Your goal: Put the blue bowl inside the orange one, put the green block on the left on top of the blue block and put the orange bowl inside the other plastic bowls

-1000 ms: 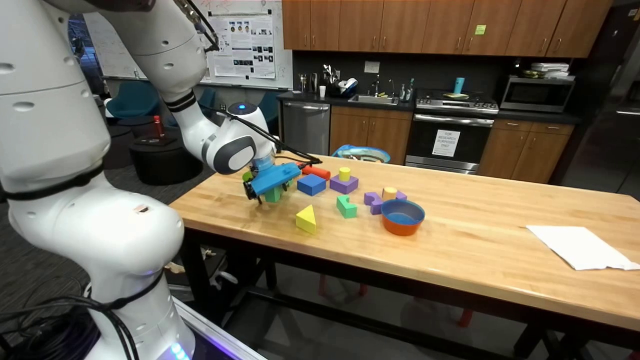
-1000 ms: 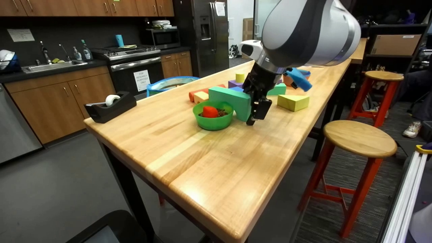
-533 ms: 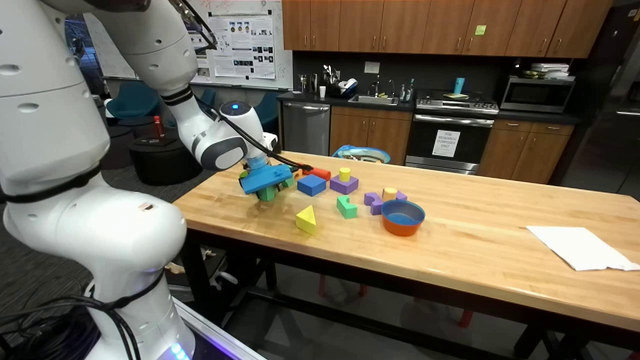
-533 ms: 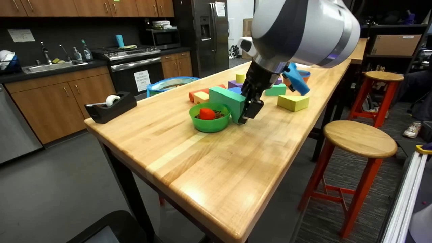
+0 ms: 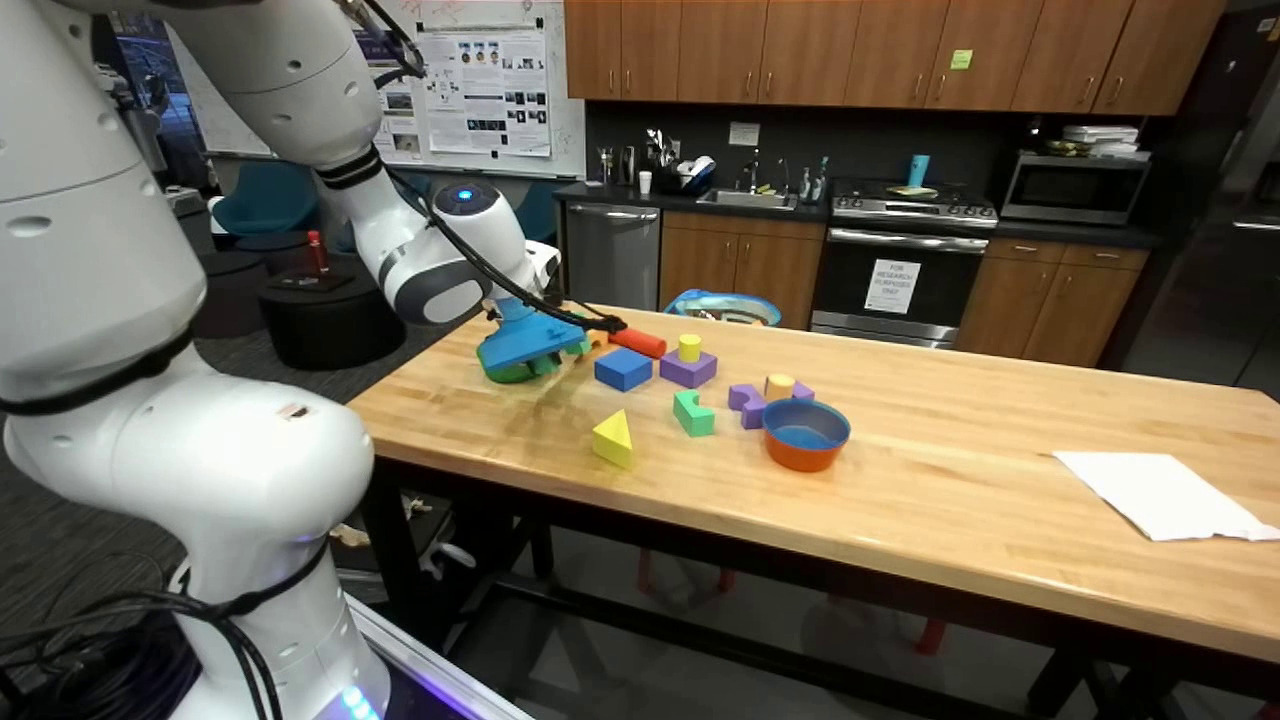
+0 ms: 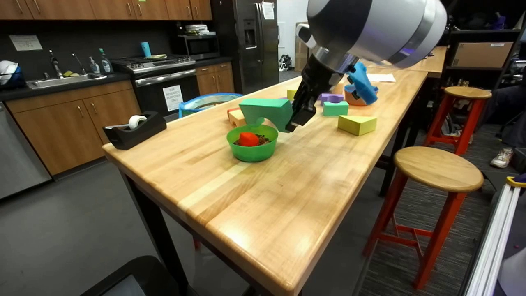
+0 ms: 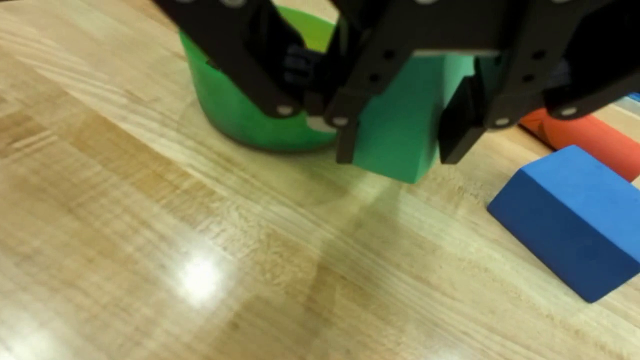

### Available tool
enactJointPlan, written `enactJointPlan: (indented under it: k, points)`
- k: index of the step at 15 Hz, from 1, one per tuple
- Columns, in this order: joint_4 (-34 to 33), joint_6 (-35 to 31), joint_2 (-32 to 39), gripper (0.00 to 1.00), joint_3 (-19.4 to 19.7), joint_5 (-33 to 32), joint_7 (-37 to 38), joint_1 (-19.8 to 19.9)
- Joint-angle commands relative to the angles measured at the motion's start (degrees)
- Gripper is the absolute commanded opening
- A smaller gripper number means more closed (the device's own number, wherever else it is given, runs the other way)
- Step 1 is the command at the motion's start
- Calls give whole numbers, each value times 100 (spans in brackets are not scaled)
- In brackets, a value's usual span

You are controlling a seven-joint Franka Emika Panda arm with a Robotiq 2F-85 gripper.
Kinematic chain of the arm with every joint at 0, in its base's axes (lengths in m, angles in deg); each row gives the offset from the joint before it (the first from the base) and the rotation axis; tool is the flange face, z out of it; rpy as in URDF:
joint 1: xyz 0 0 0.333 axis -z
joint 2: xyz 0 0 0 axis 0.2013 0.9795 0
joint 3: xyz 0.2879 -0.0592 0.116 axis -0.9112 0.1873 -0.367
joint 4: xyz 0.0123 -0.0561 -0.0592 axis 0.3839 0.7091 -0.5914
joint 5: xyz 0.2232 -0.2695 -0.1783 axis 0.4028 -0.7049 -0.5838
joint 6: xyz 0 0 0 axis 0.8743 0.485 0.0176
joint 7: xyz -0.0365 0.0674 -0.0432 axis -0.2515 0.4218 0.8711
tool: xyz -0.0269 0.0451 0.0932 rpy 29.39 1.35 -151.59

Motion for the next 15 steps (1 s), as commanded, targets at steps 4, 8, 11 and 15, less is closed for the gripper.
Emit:
enactJointPlan:
  k: [4, 8, 11, 15]
  points:
    - [-231, 378, -485, 19, 475, 59, -6, 116]
    - [-768, 932, -322, 19, 735, -20, 169, 387]
    - [-1133, 1228, -86, 69, 716, -241, 506, 687]
    - [-1327, 1393, 10, 92, 691, -438, 769, 858]
